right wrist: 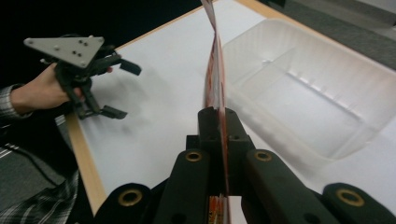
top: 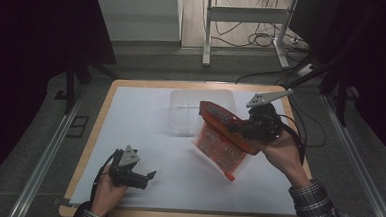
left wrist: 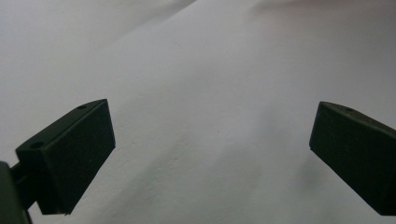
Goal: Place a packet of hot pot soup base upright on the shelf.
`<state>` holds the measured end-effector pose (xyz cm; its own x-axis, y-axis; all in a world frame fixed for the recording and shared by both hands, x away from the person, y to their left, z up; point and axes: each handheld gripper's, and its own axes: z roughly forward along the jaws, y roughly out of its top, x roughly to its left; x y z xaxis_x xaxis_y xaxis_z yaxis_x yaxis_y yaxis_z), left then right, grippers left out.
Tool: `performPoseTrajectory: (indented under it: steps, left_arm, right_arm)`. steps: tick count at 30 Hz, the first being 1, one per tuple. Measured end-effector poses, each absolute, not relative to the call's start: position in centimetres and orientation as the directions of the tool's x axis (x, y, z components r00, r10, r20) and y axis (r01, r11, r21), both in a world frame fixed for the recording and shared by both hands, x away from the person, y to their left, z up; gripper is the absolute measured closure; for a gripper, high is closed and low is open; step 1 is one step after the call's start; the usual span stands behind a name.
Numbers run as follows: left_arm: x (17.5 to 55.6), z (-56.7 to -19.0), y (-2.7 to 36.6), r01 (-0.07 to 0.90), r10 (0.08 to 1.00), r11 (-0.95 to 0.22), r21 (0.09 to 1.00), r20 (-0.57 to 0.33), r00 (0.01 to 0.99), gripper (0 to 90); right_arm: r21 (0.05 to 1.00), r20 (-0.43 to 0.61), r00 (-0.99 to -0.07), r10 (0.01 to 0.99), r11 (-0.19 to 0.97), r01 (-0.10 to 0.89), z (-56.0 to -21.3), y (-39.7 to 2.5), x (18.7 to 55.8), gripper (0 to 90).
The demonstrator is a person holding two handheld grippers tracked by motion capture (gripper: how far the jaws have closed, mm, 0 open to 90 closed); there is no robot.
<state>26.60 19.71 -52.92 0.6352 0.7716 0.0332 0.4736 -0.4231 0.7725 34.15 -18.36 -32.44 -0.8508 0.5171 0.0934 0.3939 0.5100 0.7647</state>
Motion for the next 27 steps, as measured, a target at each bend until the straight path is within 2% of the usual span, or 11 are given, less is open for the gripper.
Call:
performPoseTrajectory:
  steps: [10,27]
  left_arm:
    - [26.5,-52.3,20.4,0.474,0.762,-0.327,0.818,-0.069,0.644,0.6]
    - [26.5,-52.4,20.2,0.441,0.755,-0.344,0.829,-0.035,0.655,0.4]
  right_arm:
    - [0.789,0.08,-0.83,0.551,0.474,0.391,-30.3,-19.2,35.9,89.2]
    - [0.811,0.057,-0.822,0.567,0.453,0.369,-27.2,-18.7,39.9,89.2]
